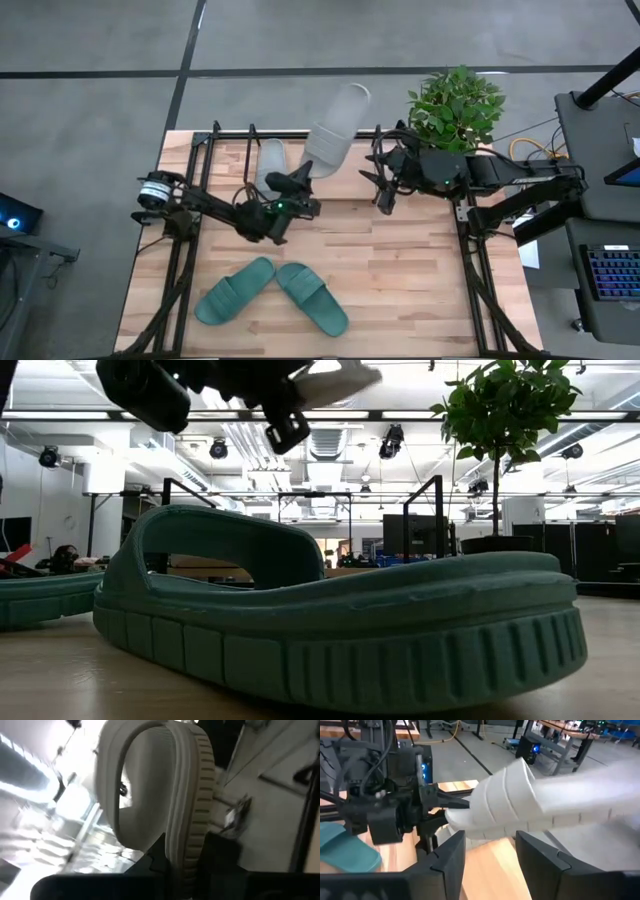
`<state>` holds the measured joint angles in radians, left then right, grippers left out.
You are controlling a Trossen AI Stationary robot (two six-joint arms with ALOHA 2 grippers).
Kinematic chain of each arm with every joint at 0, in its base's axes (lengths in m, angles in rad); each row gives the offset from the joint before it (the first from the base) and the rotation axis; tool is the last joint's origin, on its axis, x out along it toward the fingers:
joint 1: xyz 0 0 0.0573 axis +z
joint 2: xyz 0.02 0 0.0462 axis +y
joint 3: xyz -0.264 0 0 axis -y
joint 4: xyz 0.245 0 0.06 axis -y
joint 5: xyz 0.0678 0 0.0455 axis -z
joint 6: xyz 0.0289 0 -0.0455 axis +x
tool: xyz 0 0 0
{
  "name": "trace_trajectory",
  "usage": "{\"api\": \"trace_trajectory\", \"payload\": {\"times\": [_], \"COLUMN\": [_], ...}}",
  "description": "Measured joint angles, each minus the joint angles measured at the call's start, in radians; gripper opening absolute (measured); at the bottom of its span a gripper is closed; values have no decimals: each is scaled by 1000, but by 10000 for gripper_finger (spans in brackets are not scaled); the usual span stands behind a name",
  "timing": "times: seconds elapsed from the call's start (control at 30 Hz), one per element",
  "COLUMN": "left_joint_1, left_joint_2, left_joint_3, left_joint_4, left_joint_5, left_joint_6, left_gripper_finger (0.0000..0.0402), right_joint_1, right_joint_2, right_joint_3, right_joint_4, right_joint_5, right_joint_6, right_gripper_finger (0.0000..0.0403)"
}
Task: Pick and place slides into the shelf
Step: Put the gray slide on the shelf
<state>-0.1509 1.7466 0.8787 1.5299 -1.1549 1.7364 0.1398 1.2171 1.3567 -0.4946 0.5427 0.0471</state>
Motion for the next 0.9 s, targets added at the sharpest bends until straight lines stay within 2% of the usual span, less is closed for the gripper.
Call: {"api": "trace_trajectory", "payload": {"times": [0.13, 0.27, 0.43, 0.5, 0.57, 0.67, 0.73, 0.8, 0.9], "left_joint_1": [30, 30, 32, 32, 27, 14, 2, -18, -43], "left_joint_2": [-4, -11, -35, -43, -45, -46, -49, -49, -54], "left_joint_3": [4, 12, 11, 11, 13, 18, 24, 28, 28], "left_joint_4": [-91, -251, -422, -454, -462, -465, -460, -463, -470], "left_joint_5": [4, 31, -9, -54, -158, -294, -312, -268, -60], "left_joint_6": [-225, -420, -774, -863, -930, -947, -949, -948, -952], "left_gripper_finger": [17, 17, 17, 17, 17, 17, 16, 16, 16], "right_joint_1": [0, 0, 0, 0, 0, 0, 0, 0, 0], "right_joint_2": [0, 0, -7, -8, -10, -14, -15, -15, -16], "right_joint_3": [-1, -1, -2, -2, -2, -2, -3, -3, -3], "right_joint_4": [-4, -6, -23, -30, -47, -71, -90, -104, -120], "right_joint_5": [0, 0, 0, 0, -1, -3, -3, -3, -3], "right_joint_6": [1, -2, -3, -3, -3, -3, -3, -3, -3], "right_gripper_finger": [158, 153, 154, 155, 156, 157, 155, 153, 150]}}
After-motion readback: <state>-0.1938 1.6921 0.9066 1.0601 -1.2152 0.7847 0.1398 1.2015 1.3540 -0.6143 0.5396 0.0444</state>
